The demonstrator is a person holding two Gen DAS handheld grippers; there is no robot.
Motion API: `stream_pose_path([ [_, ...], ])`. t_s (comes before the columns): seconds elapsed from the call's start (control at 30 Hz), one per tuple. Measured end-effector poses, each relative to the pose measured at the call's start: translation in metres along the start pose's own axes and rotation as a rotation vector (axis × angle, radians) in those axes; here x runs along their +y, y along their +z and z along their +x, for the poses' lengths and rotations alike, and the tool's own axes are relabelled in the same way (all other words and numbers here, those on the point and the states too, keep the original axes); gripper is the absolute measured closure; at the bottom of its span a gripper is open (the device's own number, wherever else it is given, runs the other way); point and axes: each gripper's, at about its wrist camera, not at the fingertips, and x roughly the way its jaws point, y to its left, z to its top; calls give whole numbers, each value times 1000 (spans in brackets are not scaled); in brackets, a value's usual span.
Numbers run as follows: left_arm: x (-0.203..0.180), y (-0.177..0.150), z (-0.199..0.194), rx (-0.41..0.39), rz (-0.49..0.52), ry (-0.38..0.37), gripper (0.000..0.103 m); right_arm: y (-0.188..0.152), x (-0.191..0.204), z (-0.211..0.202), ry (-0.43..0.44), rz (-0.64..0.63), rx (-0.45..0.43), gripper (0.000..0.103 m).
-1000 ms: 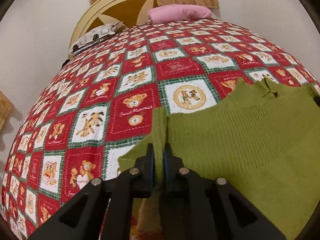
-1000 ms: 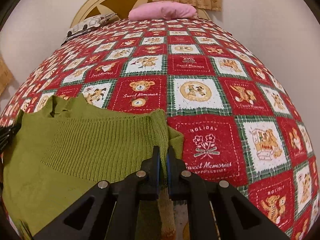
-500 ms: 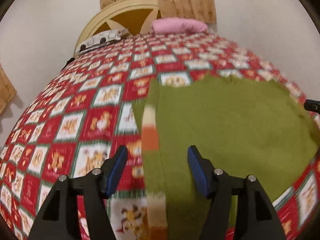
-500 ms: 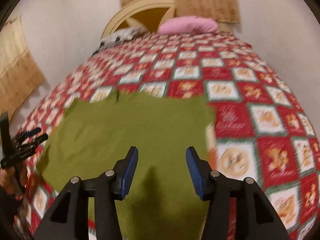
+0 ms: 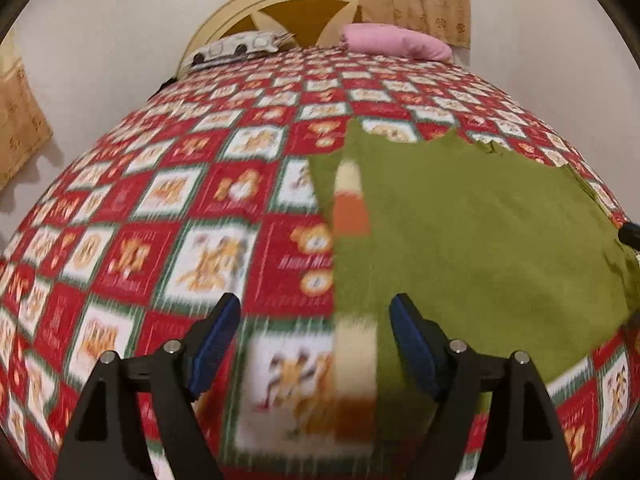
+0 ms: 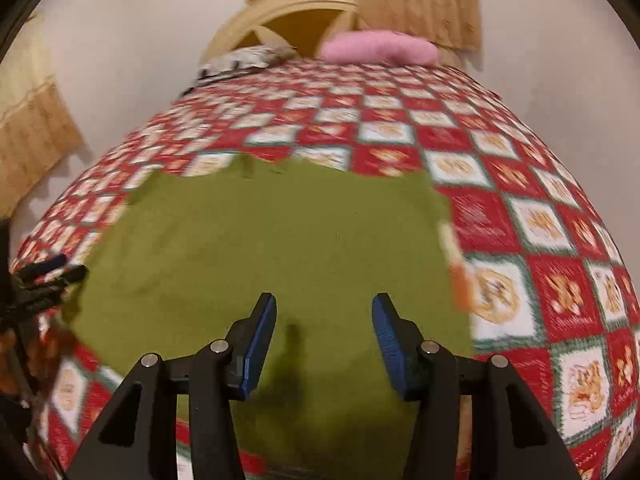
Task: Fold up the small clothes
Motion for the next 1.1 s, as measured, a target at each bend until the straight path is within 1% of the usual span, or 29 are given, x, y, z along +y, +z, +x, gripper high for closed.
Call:
stream_pose_path([
  [0.03,2,-6,2,13,-6,-5,22,2,14,0,21,-30,-3,52],
  [0.1,1,-12,6,28,1,5,17,2,38,7,59,-81,3,51],
  [0.13,2,-14,8,26,-5,6,16,1,45,12,69,-100,9,51],
  [0.2,3,-15,7,22,-12,9,14,-4,63,31,52,-150,55,51],
  [0.23,3,-15,9,25,-15,14,11,-5,64,41,35,-154,83,51],
  [0.27,4,-16,10,29,-20,15,9,-10,66,54,8,-156,126,49],
  [0.33,7,-17,13,37,-40,5,7,-10,72,56,-26,-171,99,47],
  [0.4,11,-17,15,43,-64,-9,5,-6,76,53,-36,-160,106,47],
  [0.5,11,-18,15,41,-67,-12,5,5,90,46,28,-154,64,47],
  [0.57,11,-19,15,38,-68,-11,4,10,115,46,57,-193,49,47],
  [0.67,13,-20,15,42,-78,-25,4,9,150,53,104,-253,58,47],
  [0.77,16,-21,16,47,-92,-40,4,6,178,71,98,-305,89,47],
  [0.83,16,-21,17,49,-93,-42,4,4,183,84,83,-303,106,47],
  [0.87,16,-21,17,50,-92,-42,4,3,183,86,84,-292,106,44],
  [0.93,15,-21,17,49,-87,-39,4,2,180,90,90,-271,98,41],
  [1.1,12,-21,17,46,-74,-23,3,0,182,93,73,-279,73,37],
])
